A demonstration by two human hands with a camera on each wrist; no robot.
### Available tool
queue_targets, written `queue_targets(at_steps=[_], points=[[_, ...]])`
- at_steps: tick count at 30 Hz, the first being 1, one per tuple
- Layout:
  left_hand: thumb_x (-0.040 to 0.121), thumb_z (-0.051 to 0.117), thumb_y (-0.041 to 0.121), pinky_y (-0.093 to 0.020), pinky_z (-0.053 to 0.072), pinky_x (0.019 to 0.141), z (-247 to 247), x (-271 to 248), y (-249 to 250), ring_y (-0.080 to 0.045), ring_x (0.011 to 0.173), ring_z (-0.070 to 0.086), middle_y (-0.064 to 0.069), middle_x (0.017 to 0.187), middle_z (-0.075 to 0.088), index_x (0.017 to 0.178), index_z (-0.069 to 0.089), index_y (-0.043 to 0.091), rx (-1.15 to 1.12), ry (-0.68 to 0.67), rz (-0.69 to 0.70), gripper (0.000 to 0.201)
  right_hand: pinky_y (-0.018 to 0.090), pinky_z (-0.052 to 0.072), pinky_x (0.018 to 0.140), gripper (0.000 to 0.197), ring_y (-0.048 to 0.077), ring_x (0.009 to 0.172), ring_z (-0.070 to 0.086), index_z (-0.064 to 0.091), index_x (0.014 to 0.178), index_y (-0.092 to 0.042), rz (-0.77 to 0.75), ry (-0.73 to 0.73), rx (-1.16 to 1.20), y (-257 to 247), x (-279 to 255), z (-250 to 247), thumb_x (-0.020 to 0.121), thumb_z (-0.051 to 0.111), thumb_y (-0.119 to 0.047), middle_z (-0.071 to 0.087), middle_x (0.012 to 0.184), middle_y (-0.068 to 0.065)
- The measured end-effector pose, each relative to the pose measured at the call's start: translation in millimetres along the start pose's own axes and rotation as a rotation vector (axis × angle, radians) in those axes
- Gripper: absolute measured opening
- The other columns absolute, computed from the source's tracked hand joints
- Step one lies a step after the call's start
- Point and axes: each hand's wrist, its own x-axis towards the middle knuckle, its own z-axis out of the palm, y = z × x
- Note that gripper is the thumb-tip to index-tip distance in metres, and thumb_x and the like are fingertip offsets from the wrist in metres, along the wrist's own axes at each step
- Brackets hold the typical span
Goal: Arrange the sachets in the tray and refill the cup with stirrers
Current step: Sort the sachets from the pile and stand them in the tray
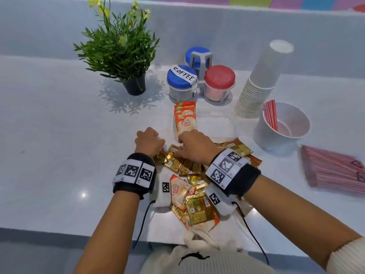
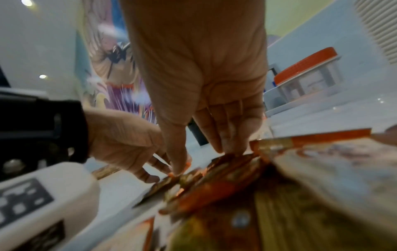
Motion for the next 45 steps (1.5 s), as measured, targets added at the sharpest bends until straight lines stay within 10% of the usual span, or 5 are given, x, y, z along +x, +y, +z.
queue_targets(at_steps=[8,15,22,29,45], points=[[0.085,0.062,0.020,-0.035,0.038,0.095,-0.8,-16.7,-18.4,-0.032,0.124,0.035,-0.015,0.130,0.034,0.121,0.046,0.012,0.159,-0.042,-0.017,0.040,0.040,0.044,0.085,0.049,0.031,0.114,0.051,0.047,0.120,-0.007,0.040,-0.003,-0.088,-12.3,-2.7,15.5,0.083,0.065,-0.033,0.049,0.124,0.010],[0.090,0.051,0.011,-0.026,0.040,0.077,-3.9,-22.7,-14.7,-0.026,0.106,0.055,-0.010,0.103,0.058,0.082,0.055,0.010,-0.024,0.041,0.098,0.008,0.032,0.041,0.074,0.017,0.027,0.092,0.055,0.057,0.101,-0.009,0.031,0.156,0.295,-6.3,-4.4,3.8,0.084,0.058,-0.009,0.062,0.102,0.012],[0.098,0.031,0.047,-0.031,0.051,0.074,-20.1,-31.8,13.0,-0.021,0.064,0.061,-0.013,0.071,0.064,0.074,0.060,0.005,-0.595,-0.072,0.035,0.057,0.025,0.036,0.080,0.028,0.025,0.094,0.053,0.069,0.103,-0.002,-0.170,0.418,0.350,0.0,-8.0,-18.6,0.079,0.055,0.006,0.058,0.103,0.016],[0.091,0.053,0.003,-0.017,0.048,0.055,-21.1,-35.2,0.6,-0.013,0.067,0.058,-0.006,0.076,0.061,0.076,0.059,0.009,-0.711,-0.077,0.098,0.017,0.029,0.041,0.089,0.040,0.031,0.105,0.055,0.060,0.116,0.000,-0.178,0.353,0.345,-3.2,-7.2,-0.6,0.078,0.052,0.010,0.058,0.115,0.017],[0.089,0.050,0.001,-0.037,0.054,0.073,-43.7,-35.1,-25.6,-0.027,0.082,0.060,-0.017,0.091,0.059,0.074,0.058,0.013,-0.854,0.134,0.117,0.021,0.036,0.047,0.084,0.036,0.027,0.108,0.049,0.056,0.114,-0.006,-0.305,-0.086,-0.133,-37.7,13.5,32.0,0.082,0.059,-0.021,0.057,0.114,0.012]])
